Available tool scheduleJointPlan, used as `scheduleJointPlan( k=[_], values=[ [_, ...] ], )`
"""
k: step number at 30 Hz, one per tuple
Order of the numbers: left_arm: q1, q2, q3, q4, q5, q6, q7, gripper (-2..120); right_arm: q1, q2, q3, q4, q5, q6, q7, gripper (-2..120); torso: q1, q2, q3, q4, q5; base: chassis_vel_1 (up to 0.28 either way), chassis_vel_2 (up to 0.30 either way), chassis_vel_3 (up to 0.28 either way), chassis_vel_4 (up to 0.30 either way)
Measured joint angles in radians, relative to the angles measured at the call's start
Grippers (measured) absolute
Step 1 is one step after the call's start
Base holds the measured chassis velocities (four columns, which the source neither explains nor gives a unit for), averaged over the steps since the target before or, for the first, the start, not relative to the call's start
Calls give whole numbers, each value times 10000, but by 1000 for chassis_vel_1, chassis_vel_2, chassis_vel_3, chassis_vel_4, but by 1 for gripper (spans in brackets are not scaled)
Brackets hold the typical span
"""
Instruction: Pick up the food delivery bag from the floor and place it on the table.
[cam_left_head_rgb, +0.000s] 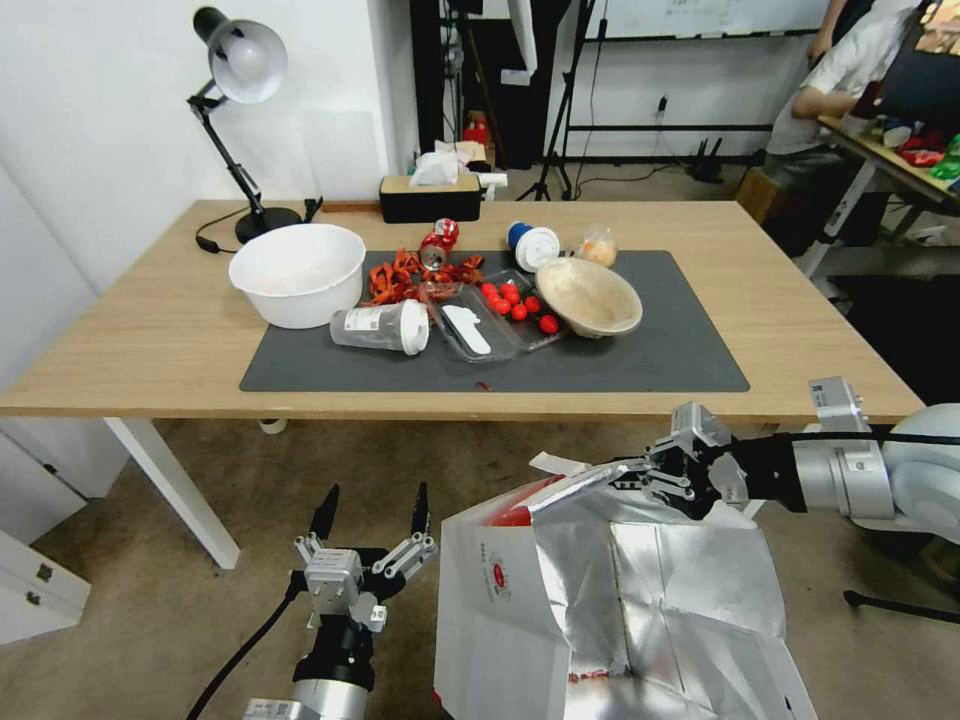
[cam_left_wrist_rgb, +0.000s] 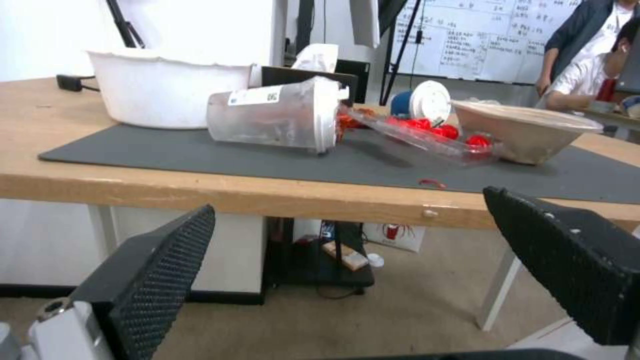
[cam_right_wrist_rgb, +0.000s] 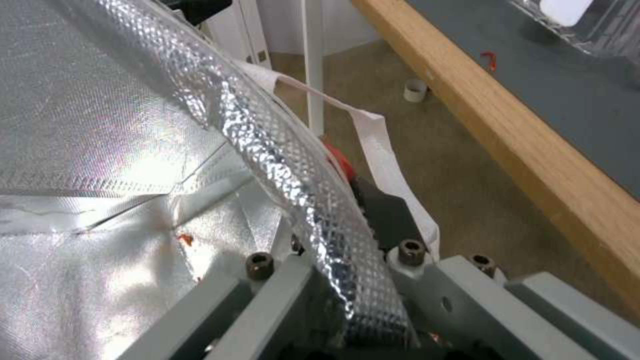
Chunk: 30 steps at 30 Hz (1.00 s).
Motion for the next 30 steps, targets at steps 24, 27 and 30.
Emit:
scheduleJointPlan(
  k=[24, 27, 30],
  values=[
    [-28, 1, 20, 38, -71, 81, -69, 100, 4, 78, -46, -10, -38, -6, 0, 0, 493, 1133, 642, 0, 0, 0, 0, 0, 0],
    [-86, -11, -32, 40, -121, 53, 167, 100, 2, 71, -46, -13, -44, -7, -2, 0, 547, 1260, 714, 0, -2, 0, 0, 0, 0],
    [-112, -4, -64, 34, -126, 89, 162, 100, 1, 69, -50, -12, -46, -7, -14, 0, 555, 1276, 726, 0, -1, 0, 0, 0, 0]
  ],
)
